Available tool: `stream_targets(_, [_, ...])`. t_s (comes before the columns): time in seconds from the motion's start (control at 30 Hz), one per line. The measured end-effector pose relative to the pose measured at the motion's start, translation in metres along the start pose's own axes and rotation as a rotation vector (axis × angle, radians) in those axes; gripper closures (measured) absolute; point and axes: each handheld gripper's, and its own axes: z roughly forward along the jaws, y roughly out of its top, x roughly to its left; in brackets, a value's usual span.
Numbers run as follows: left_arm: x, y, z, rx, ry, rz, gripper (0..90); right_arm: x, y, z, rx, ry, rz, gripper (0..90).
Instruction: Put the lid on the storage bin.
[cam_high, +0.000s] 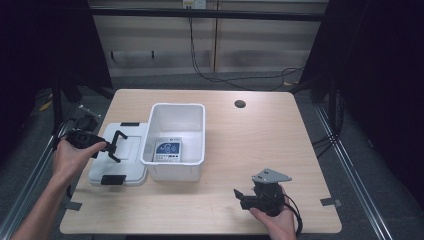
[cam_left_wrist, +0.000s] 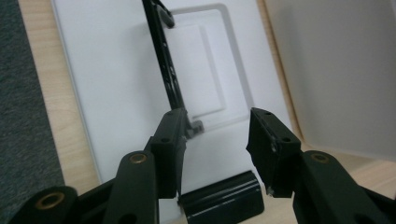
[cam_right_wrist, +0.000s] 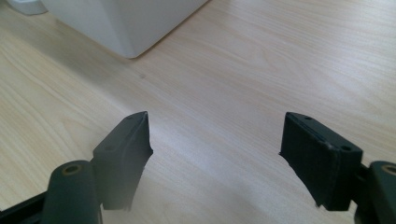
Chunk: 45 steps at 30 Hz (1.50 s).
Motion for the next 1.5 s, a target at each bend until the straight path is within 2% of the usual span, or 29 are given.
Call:
stream_targets(0.2, [0.005,0.015,0.010,0.068,0.030,-0.042,58.7,0.001,0.000,0.001,0.004,0.007,-0.007,23.5])
stream_targets(0.3, [0.007,0.018,0.012,0.087,0.027,-0.045,60.7,0.001,0.000,0.002,0.013,0.012,-0.005,23.3])
stream_targets(0.37, [0.007,0.021,0.014,0.099,0.054,-0.044,60.9,0.001,-0.001,0.002,0.016,0.011,-0.004,23.1])
stream_targets(0.5, [0.012,0.029,0.018,0.121,0.061,-0.062,62.8,0.001,-0.001,0.001,0.021,0.017,0.002,23.1])
stream_targets(0.57, [0.012,0.032,0.021,0.132,0.074,-0.060,63.5,0.001,-0.001,0.001,0.020,0.017,0.001,23.0])
stream_targets(0.73, [0.011,0.040,0.027,0.162,0.077,-0.053,63.3,0.001,-0.001,0.002,0.020,0.020,0.003,23.0])
stream_targets(0.77, [0.011,0.040,0.027,0.150,0.082,-0.059,63.6,0.001,-0.001,0.002,0.021,0.020,0.002,23.1])
stream_targets(0.8, [0.012,0.042,0.030,0.162,0.086,-0.064,65.5,0.001,-0.001,0.001,0.021,0.022,0.004,23.0])
stream_targets(0.83, [0.013,0.043,0.033,0.176,0.073,-0.070,65.7,0.001,-0.001,0.001,0.022,0.023,0.001,23.1])
stream_targets(0.9, [0.013,0.043,0.035,0.186,0.081,-0.077,67.4,0.002,-0.002,0.001,0.024,0.024,0.001,23.1])
stream_targets(0.93, [0.013,0.044,0.038,0.189,0.101,-0.082,67.4,0.002,-0.002,0.001,0.024,0.024,0.001,23.1])
stream_targets(0.97, [0.014,0.045,0.040,0.199,0.095,-0.085,68.2,0.002,-0.002,0.001,0.023,0.025,0.002,23.0])
stream_targets(1.0, [0.013,0.045,0.042,0.204,0.116,-0.095,69.1,0.002,-0.002,0.001,0.024,0.025,0.001,23.1])
stream_targets(1.1, [0.011,0.048,0.047,0.222,0.113,-0.089,71.1,0.001,-0.002,0.002,0.024,0.029,-0.005,22.9])
stream_targets(1.2, [0.010,0.049,0.048,0.216,0.112,-0.102,71.4,0.002,-0.002,0.002,0.027,0.030,-0.002,22.9])
stream_targets(1.23, [0.009,0.050,0.049,0.222,0.123,-0.100,71.4,0.002,-0.002,0.002,0.026,0.031,-0.002,22.9])
stream_targets(1.37, [0.006,0.053,0.051,0.226,0.112,-0.104,74.9,0.003,-0.002,0.002,0.026,0.034,-0.005,23.0])
stream_targets(1.43, [0.005,0.054,0.052,0.233,0.121,-0.111,76.2,0.003,-0.002,0.002,0.027,0.034,-0.006,22.9])
stream_targets(1.5, [0.006,0.055,0.051,0.221,0.117,-0.130,77.6,0.003,-0.002,0.002,0.026,0.035,-0.005,22.9])
